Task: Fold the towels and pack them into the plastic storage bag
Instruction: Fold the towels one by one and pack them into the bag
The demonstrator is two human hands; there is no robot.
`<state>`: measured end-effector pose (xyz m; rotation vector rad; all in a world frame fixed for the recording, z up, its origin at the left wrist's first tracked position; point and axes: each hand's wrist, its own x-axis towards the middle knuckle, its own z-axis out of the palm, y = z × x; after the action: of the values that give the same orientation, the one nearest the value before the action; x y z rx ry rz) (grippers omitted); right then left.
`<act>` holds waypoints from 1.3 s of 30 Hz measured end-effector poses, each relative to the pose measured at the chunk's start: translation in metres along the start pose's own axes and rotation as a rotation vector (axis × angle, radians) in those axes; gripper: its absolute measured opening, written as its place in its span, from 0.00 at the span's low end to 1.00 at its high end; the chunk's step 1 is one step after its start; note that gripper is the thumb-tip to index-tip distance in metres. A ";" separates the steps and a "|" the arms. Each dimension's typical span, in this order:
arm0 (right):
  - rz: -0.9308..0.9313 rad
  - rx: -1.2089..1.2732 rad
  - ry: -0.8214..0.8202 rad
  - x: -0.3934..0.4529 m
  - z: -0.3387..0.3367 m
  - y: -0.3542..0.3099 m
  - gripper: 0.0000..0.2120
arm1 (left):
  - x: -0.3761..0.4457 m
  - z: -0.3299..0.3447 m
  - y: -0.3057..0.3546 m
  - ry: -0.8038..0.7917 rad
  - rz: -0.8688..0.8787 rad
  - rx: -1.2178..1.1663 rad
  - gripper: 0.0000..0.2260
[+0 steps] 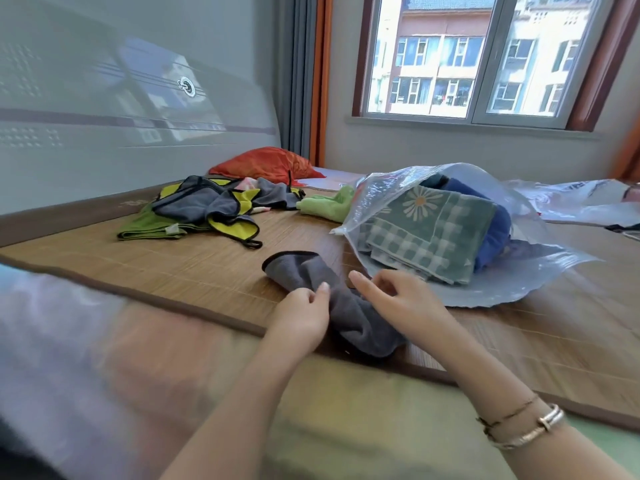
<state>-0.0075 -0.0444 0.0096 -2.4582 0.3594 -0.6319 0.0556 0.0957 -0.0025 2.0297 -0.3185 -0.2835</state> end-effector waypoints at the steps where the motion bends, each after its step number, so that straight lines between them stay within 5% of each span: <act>1: 0.024 -0.041 -0.034 -0.003 0.003 -0.005 0.23 | 0.002 -0.003 0.002 -0.037 -0.051 -0.150 0.14; 5: 0.040 -0.268 -0.137 -0.007 0.012 -0.019 0.17 | -0.009 -0.024 0.001 -0.146 -0.259 -0.533 0.13; 9: -0.005 -0.241 -0.176 -0.001 0.008 -0.031 0.06 | -0.012 -0.029 -0.011 -0.174 -0.200 -0.599 0.14; 12: 0.121 0.396 -0.155 0.002 0.001 -0.048 0.08 | -0.012 -0.030 -0.013 -0.161 -0.133 -0.582 0.11; 15: 0.230 1.226 -0.255 -0.001 -0.019 -0.059 0.08 | -0.010 -0.035 -0.012 -0.113 -0.129 -0.560 0.18; 18: 0.175 1.533 -0.331 -0.006 -0.036 -0.060 0.05 | -0.017 -0.045 -0.006 -0.134 -0.135 -0.568 0.27; 20: 0.111 1.605 -0.359 -0.008 -0.039 -0.059 0.11 | -0.025 -0.046 -0.002 -0.250 -0.164 -0.645 0.28; 23: 0.075 1.618 -0.388 -0.013 -0.040 -0.054 0.19 | -0.036 -0.043 0.003 -0.436 -0.170 -0.800 0.23; 27: 0.070 1.592 -0.326 -0.018 -0.044 -0.045 0.16 | -0.040 -0.047 0.002 -0.478 -0.078 -0.991 0.13; 30: 0.068 1.463 -0.279 -0.021 -0.051 -0.032 0.21 | -0.030 -0.052 -0.001 -0.350 -0.039 -1.027 0.16; 34: 0.179 1.353 -0.249 -0.020 -0.057 -0.014 0.15 | -0.026 -0.061 0.003 -0.031 0.109 -0.932 0.08; 39: 0.200 1.026 -0.174 -0.022 -0.060 -0.003 0.17 | -0.028 -0.070 0.005 0.087 0.302 -0.727 0.10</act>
<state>-0.0563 -0.0609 0.0469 -1.4545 0.1413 -0.3656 0.0518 0.1613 0.0361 1.2542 -0.3929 -0.0964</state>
